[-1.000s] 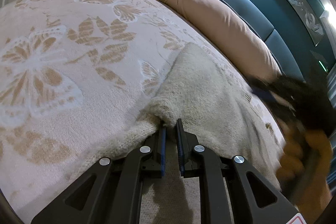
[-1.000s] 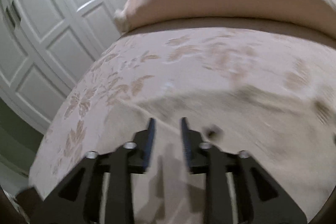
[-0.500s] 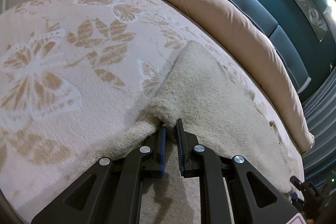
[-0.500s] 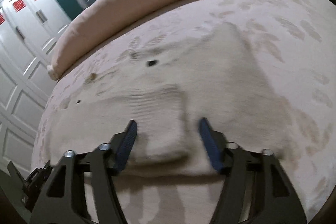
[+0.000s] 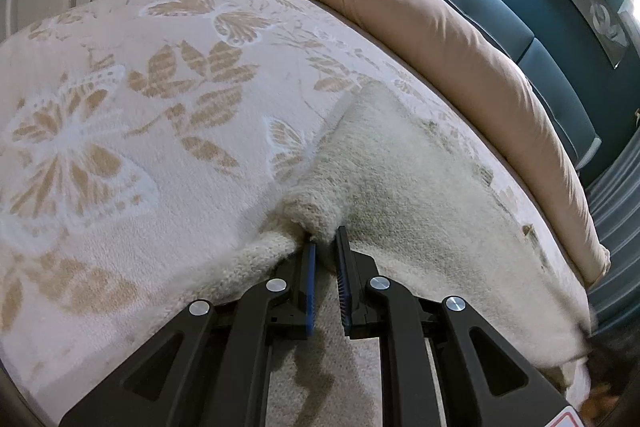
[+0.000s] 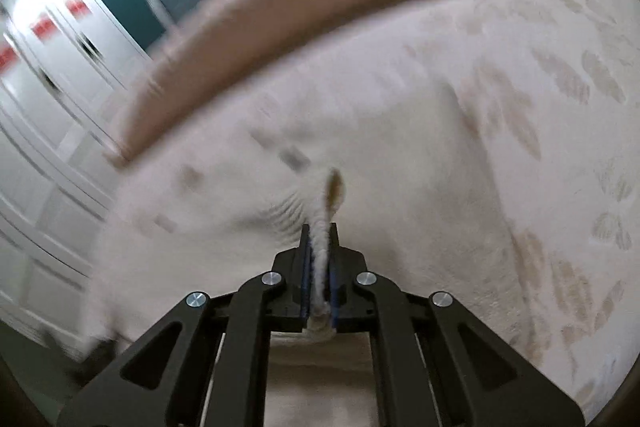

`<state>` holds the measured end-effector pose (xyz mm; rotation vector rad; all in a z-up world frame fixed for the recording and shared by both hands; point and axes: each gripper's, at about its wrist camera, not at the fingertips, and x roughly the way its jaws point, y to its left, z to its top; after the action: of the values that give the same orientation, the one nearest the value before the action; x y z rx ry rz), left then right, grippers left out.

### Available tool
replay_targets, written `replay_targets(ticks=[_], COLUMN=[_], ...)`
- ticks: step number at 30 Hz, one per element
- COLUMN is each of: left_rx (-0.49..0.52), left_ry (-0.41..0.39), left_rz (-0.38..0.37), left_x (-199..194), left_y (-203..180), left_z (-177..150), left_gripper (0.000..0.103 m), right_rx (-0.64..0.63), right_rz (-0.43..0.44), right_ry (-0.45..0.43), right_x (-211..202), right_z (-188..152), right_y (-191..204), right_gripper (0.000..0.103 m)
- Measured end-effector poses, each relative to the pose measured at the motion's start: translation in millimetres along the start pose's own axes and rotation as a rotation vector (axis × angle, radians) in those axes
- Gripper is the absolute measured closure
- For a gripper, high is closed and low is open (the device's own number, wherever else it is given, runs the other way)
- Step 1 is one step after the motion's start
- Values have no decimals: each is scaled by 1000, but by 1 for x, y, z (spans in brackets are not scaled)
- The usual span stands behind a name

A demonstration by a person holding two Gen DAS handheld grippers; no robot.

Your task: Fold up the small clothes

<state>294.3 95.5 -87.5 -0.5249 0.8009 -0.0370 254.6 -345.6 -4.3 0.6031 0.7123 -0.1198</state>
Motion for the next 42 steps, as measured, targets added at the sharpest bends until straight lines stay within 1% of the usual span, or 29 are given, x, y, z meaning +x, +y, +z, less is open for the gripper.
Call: replay_targets(ticks=[1, 2, 3, 4, 5, 6, 8, 10, 11, 12, 13, 14, 16, 17, 18, 19, 20, 23, 25, 27, 29, 30, 33, 34, 36, 39, 40, 41, 42], left_rx=[1, 6, 14, 19, 22, 21, 12, -1, -8, -18, -15, -4, 39, 58, 76, 85, 89, 55, 16, -19, -18, -12, 23, 33, 38, -6, -18, -20, -9], left_ry=[0, 0, 1, 3, 4, 8, 19, 47, 59, 70, 78, 89, 104, 114, 127, 138, 151, 235, 277, 301, 309, 323, 388, 395, 390, 387, 386, 383, 389], left_rz=[2, 6, 16, 23, 26, 25, 16, -6, -12, -16, -21, -26, -35, -29, -21, -20, -13, 19, 15, -10, -25, -42, -80, -81, -71, -88, -99, -104, -112], left_x=[0, 1, 2, 2, 2, 1, 1, -8, -15, -28, -39, -53, -87, -102, -122, -136, -148, -178, -187, -194, -198, -198, -190, -187, -182, -181, -181, -181, -181], left_y=[0, -1, -2, -3, -4, -4, -4, -2, -1, 3, 6, 9, 19, 25, 33, 42, 51, 83, 95, 99, 95, 89, 70, 66, 62, 65, 65, 65, 63], left_z=[0, 0, 0, 0, 1, 2, 2, 5, 5, 3, 1, -2, -11, -17, -25, -31, -37, -64, -79, -94, -104, -108, -118, -119, -120, -118, -117, -115, -114], left_gripper=[90, 90, 90, 90, 90, 90, 90, 86, 80, 74, 71, 67, 54, 43, 37, 35, 34, 34, 34, 34, 34, 33, 32, 30, 29, 29, 31, 44, 67], right_rx=[-35, -63, -70, -72, -74, -29, 26, 26, 15, 4, 0, 1, 12, 15, 20, 31, 41, 86, 120, 158, 187, 193, 176, 167, 161, 170, 171, 172, 169], right_rz=[-11, -57, -117, -129, -118, -110, -90, -96, -107, -119, -133, -138, -150, -167, -196, -217, -222, -222, -194, -159, -116, -97, -72, -64, -50, -33, -33, -38, -41], right_ry=[-20, 11, 121, 170, 142, 132, 102, 55, 43, 38, 40, 45, 76, 93, 112, 134, 149, 202, 220, 227, 229, 228, 225, 223, 224, 222, 219, 217, 217], right_x=[-1, 10, 37, 51, 47, 34, 11, -30, -50, -78, -99, -111, -153, -168, -189, -205, -212, -237, -244, -243, -235, -231, -219, -216, -206, -200, -199, -198, -196], right_z=[0, -2, -10, -15, -17, -14, -14, -21, -28, -39, -52, -59, -91, -106, -124, -142, -151, -185, -204, -213, -218, -219, -219, -220, -219, -222, -222, -222, -221], right_y=[4, 3, -7, -13, -14, -12, -10, -9, -14, -23, -30, -37, -61, -69, -79, -88, -92, -104, -107, -108, -102, -98, -82, -78, -69, -63, -63, -62, -61], right_gripper=[97, 97, 97, 97, 97, 93, 92, 90, 82, 69, 63, 55, 53, 51, 48, 47, 46, 44, 43, 42, 41, 37, 36, 36, 33, 33, 33, 35, 44])
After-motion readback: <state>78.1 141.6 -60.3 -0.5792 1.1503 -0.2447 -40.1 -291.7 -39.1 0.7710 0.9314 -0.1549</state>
